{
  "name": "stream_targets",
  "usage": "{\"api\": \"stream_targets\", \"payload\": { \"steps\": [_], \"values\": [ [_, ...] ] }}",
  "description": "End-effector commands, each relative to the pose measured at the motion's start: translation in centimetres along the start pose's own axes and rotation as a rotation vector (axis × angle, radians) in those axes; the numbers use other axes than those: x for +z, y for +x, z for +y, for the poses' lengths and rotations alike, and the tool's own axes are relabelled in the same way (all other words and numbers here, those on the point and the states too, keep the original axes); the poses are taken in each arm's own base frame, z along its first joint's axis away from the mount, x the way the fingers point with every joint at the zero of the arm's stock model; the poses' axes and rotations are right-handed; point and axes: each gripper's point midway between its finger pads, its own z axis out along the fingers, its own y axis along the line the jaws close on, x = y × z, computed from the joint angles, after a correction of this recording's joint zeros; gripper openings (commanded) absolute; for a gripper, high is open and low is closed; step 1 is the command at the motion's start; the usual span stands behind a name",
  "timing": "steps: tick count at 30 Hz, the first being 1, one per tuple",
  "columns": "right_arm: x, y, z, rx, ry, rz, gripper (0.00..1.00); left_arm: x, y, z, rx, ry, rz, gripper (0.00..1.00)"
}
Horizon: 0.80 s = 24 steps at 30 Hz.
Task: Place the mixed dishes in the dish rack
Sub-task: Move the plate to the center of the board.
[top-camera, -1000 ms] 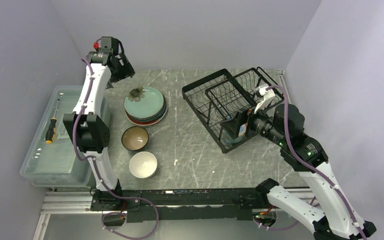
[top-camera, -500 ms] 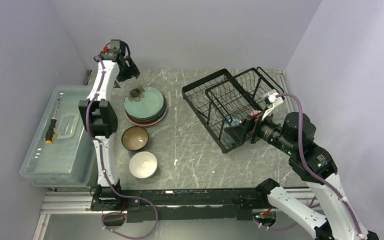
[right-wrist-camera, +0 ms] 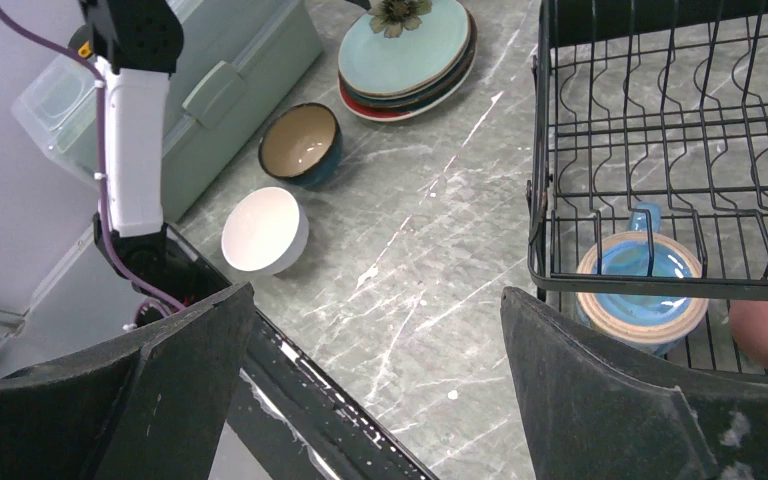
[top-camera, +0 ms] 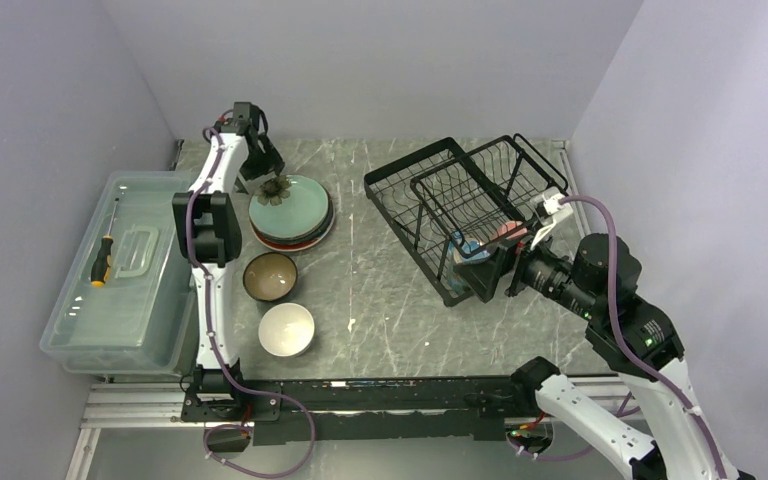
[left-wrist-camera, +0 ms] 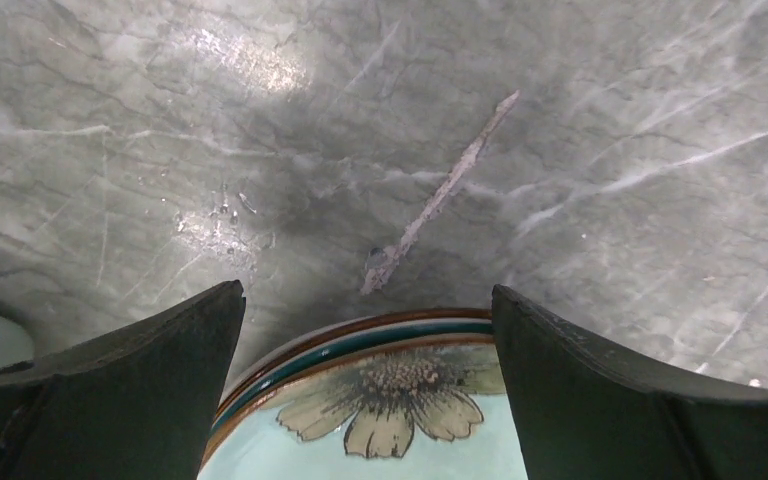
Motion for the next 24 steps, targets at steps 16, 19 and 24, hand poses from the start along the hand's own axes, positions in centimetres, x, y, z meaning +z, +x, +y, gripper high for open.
{"api": "stream_targets", "payload": {
  "steps": [16, 19, 24],
  "values": [
    [0.2, 0.1, 0.5, 0.013, -0.034, -0.014, 0.96, 4.0, 3.6, -1.5, -0.06, 0.073, 0.111, 1.0],
    [0.2, 0.1, 0.5, 0.012, -0.032, -0.013, 0.96, 4.1, 4.6, -1.4, -0.048, 0.081, 0.141, 1.0],
    [0.6, 0.4, 0.5, 0.017, -0.042, -0.008, 0.96, 3.6, 6.4, -1.3, -0.02, 0.095, 0.193, 0.99]
  ]
}}
